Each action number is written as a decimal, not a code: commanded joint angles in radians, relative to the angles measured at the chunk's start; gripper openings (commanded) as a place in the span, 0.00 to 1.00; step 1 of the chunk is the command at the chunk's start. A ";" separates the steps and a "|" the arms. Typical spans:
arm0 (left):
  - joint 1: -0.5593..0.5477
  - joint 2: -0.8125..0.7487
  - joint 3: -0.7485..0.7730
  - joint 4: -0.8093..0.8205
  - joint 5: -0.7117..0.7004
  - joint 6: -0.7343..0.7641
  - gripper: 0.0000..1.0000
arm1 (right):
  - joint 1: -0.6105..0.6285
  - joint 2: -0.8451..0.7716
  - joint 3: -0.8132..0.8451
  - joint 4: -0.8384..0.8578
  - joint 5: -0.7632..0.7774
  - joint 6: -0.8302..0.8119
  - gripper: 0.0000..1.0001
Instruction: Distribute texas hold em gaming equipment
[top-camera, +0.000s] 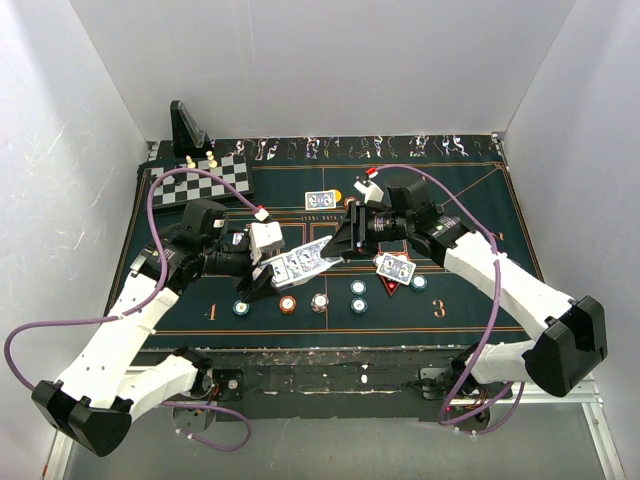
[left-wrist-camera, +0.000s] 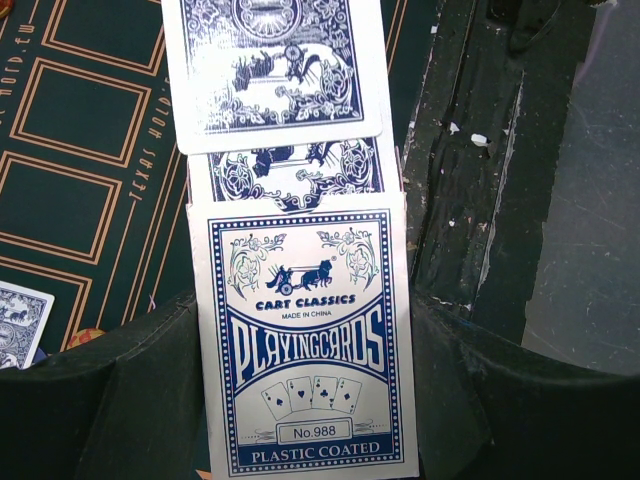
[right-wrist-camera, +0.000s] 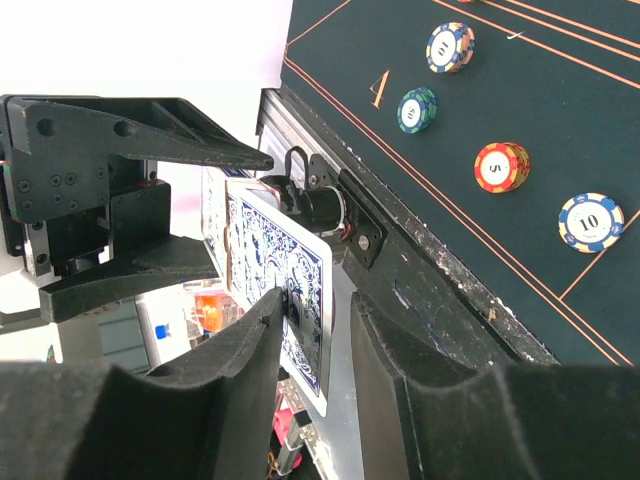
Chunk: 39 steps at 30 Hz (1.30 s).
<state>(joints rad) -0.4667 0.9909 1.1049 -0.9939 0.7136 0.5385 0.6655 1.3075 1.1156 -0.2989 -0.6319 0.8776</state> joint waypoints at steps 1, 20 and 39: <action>0.005 -0.028 0.004 0.029 0.020 0.000 0.06 | -0.020 -0.043 -0.002 -0.022 -0.009 -0.008 0.39; 0.005 -0.029 0.000 0.029 0.020 0.000 0.06 | -0.081 -0.082 0.029 -0.083 -0.023 -0.037 0.17; 0.005 -0.040 -0.008 0.029 0.020 0.001 0.05 | -0.202 -0.105 0.115 0.003 -0.179 0.041 0.08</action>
<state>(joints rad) -0.4664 0.9821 1.1011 -0.9932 0.7136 0.5385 0.4709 1.2213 1.1584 -0.3729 -0.7345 0.8848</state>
